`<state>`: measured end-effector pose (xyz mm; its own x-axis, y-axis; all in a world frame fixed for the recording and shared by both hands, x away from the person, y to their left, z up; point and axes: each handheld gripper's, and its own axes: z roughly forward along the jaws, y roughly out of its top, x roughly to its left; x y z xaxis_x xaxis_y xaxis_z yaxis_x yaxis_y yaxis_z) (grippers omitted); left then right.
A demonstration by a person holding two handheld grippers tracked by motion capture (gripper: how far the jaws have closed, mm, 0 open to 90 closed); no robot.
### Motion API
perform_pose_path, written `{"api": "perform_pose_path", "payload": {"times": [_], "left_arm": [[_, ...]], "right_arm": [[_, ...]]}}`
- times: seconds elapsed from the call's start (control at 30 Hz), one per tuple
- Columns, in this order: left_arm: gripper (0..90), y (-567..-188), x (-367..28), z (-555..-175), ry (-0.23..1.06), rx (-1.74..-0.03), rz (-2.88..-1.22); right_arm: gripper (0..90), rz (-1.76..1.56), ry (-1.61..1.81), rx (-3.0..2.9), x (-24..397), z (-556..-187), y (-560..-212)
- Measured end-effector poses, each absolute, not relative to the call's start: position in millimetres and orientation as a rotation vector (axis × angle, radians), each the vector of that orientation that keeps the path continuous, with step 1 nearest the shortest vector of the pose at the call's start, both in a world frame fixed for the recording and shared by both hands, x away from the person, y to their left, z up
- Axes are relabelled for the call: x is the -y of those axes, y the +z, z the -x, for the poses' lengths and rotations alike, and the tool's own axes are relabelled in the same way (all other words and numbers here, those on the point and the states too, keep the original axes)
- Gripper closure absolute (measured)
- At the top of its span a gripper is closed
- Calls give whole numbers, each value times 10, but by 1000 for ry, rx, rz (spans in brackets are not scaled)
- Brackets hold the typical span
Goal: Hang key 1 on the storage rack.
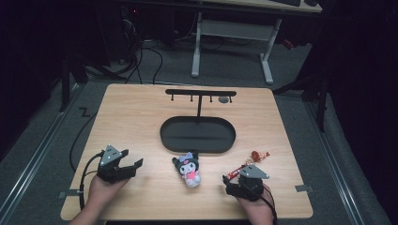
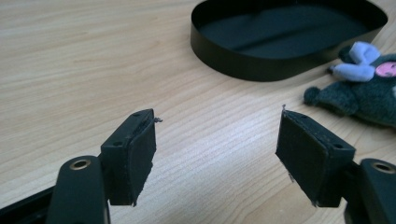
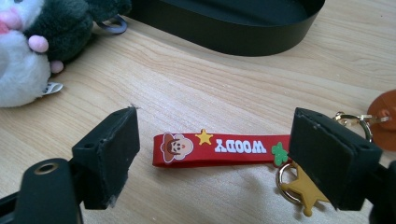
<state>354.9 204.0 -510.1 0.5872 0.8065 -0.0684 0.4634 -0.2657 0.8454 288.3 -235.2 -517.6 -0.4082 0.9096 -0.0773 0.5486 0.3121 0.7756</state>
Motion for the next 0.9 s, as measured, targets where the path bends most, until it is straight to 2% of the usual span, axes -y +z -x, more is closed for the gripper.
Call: {"api": "perform_pose_path", "payload": {"times": [0.9], "left_arm": [[293,-5154,-1915,-3506,466,-937,-1991]], "right_arm": [[139,-1342,943,-2075,2484,-2856,-5154]]}}
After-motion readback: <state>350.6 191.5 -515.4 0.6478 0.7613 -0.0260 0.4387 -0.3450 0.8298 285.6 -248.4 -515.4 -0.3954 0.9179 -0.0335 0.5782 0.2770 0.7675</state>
